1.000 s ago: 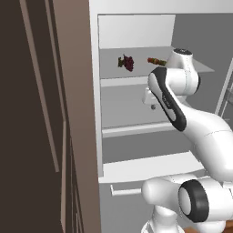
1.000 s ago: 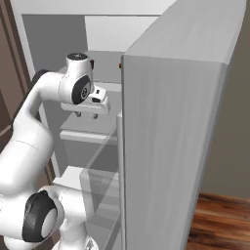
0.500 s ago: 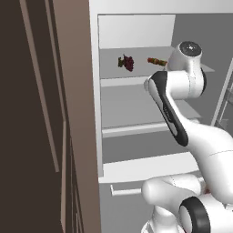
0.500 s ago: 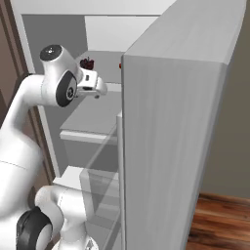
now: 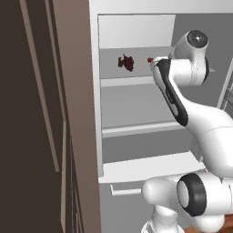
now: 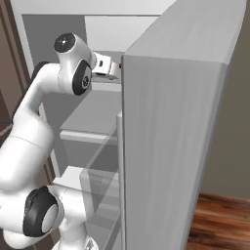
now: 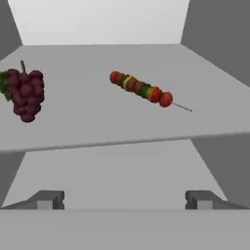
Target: Move the grapes and kebabs from the top shelf to the second highest shelf to make space. Then, place the pitcher from the counter on the cleared top shelf.
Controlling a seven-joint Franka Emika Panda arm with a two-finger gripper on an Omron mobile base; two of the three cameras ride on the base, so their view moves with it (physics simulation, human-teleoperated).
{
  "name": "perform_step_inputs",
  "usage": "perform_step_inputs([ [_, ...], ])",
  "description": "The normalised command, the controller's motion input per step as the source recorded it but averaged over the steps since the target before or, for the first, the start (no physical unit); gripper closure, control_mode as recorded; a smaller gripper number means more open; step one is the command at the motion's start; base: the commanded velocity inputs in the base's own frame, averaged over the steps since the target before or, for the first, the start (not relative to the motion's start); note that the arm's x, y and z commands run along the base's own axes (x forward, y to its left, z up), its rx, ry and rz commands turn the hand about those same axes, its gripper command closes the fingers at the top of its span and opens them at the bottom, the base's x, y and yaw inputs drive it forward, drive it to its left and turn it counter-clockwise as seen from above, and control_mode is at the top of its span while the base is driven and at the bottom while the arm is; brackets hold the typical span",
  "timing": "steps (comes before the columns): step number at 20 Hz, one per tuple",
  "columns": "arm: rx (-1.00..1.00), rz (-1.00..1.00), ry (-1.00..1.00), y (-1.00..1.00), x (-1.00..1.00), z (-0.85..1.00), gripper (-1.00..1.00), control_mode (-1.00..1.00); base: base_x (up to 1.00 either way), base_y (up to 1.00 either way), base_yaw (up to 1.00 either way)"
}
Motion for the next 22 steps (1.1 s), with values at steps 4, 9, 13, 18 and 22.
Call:
perform_step_inputs([
  [4,0.05,-0.01,0.0,-0.53,0.87,0.27,-1.0,-1.0,0.0,0.0,0.0],
  [9,0.0,-0.01,0.01,-0.37,0.96,-0.19,-1.0,-1.0,0.0,0.0,0.0],
  [13,0.0,0.0,0.0,-0.34,0.67,-0.3,-1.0,-1.0,0.0,0.0,0.0],
  [18,0.0,0.04,0.04,-0.33,0.44,-0.35,-1.0,-1.0,0.0,0.0,0.0],
  [22,0.0,0.07,0.03,-0.16,0.34,-0.25,-1.0,-1.0,0.0,0.0,0.0],
])
